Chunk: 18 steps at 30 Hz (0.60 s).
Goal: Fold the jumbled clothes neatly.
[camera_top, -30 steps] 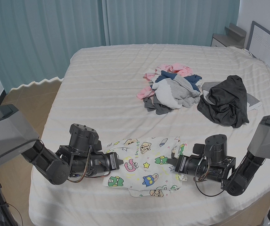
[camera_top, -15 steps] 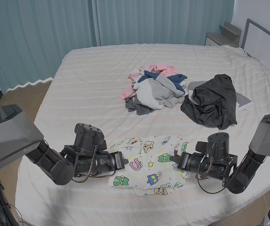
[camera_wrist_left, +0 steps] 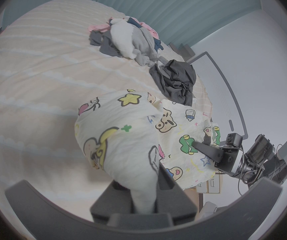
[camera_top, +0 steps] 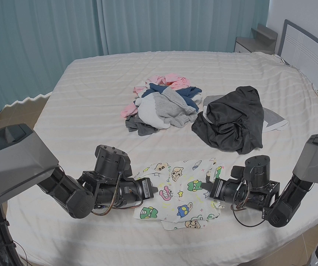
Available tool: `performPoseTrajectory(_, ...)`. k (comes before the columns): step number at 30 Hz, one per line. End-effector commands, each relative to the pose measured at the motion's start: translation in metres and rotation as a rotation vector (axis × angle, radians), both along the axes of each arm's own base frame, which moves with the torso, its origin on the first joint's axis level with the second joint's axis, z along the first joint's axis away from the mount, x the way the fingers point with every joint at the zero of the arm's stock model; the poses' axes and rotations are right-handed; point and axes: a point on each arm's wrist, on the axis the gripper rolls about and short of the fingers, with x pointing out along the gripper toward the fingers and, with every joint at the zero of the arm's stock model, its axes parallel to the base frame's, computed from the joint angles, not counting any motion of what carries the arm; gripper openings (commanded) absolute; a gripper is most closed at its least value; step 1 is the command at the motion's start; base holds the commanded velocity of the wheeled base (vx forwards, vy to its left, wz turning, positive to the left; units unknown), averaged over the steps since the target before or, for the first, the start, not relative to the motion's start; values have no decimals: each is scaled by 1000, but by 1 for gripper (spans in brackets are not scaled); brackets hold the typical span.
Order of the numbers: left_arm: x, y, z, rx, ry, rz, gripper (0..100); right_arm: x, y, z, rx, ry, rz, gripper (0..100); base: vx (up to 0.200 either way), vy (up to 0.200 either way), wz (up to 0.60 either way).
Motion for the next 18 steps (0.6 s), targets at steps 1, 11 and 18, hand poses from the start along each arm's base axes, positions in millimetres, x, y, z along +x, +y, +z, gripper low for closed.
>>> performPoseTrajectory(1, 2, -3, -4, 3, 5, -4, 0, 2, -2, -2, -1, 4, -7, 0, 0, -200, 0)
performPoseTrajectory(11, 2, -3, -11, 14, 22, -4, 0, 3, -6, -5, -7, 14, -19, 0, 0, -160, 0)
performPoseTrajectory(18, 5, -3, -30, 81, 35, 53, 0, 6, -7, -18, -29, 48, -29, 0, 0, 0, 0)
